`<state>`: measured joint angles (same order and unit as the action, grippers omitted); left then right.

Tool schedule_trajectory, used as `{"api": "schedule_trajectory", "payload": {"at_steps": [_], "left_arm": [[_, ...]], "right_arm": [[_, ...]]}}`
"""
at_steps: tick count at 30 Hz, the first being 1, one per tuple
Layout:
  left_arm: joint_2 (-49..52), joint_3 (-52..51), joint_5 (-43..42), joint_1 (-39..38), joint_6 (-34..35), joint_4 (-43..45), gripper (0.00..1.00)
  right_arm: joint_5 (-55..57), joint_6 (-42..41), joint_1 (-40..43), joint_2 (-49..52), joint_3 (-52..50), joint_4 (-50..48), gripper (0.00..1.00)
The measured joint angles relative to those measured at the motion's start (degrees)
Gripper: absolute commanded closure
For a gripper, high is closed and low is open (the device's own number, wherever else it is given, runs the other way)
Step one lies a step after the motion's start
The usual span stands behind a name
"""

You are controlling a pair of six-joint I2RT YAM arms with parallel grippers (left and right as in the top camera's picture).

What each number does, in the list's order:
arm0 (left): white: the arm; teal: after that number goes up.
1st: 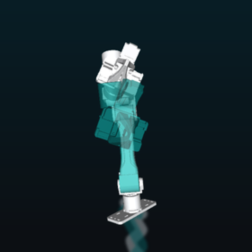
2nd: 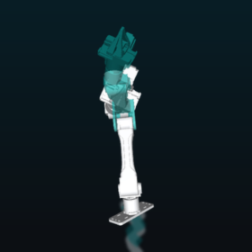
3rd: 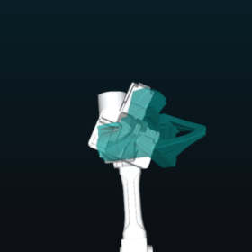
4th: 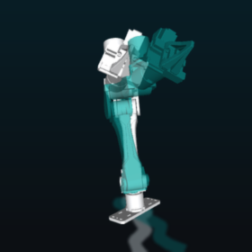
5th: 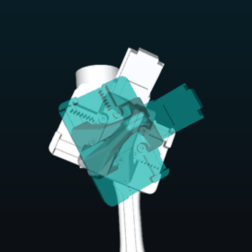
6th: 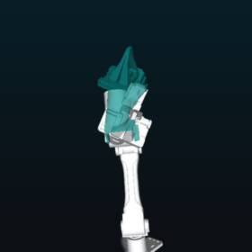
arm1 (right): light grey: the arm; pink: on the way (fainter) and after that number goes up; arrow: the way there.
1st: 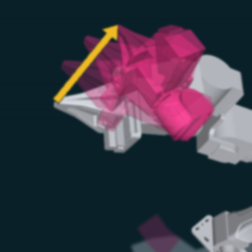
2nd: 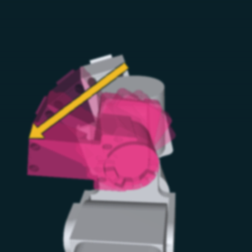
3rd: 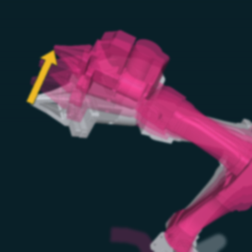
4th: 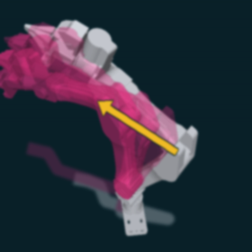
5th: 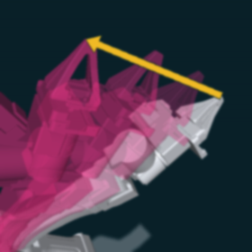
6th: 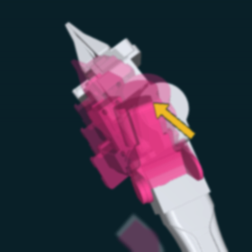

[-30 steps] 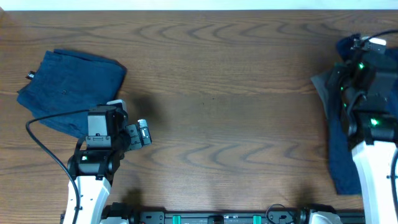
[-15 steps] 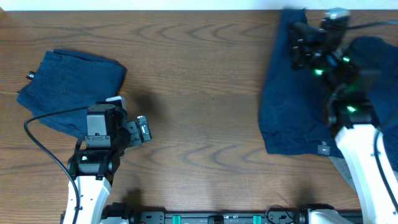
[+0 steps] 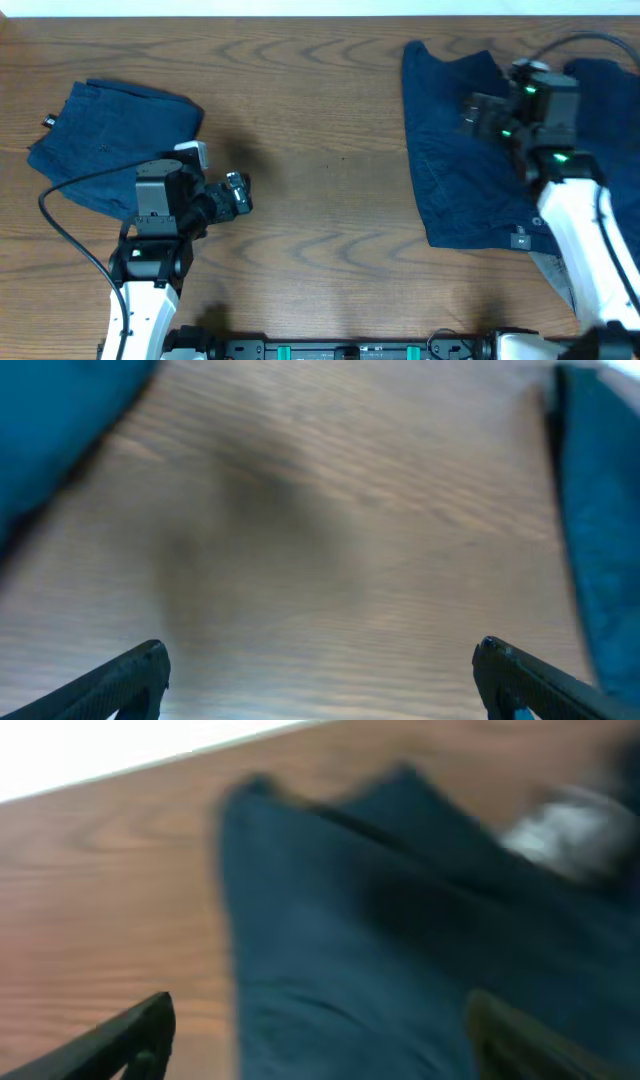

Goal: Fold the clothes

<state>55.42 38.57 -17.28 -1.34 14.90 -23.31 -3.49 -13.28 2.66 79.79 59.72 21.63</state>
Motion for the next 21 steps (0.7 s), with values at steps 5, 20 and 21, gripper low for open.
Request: {"api": "schedule_trajectory", "payload": {"at_steps": [5, 20, 21], "left_arm": [[5.25, 0.00, -2.91, -6.60, 4.59, 3.56, 0.02], [37.55, 0.55, -7.43, -39.56, 27.36, 42.84, 0.00], [39.67, 0.59, -8.26, -41.11, 29.77, 46.27, 0.00]], "right_arm": [[5.75, 0.11, 6.38, -4.35, 0.15, 11.82, 0.01], [8.46, -0.42, 12.50, -4.42, 0.13, 22.77, 0.01], [8.44, -0.44, 12.50, -4.42, 0.13, 22.84, 0.01]]}}
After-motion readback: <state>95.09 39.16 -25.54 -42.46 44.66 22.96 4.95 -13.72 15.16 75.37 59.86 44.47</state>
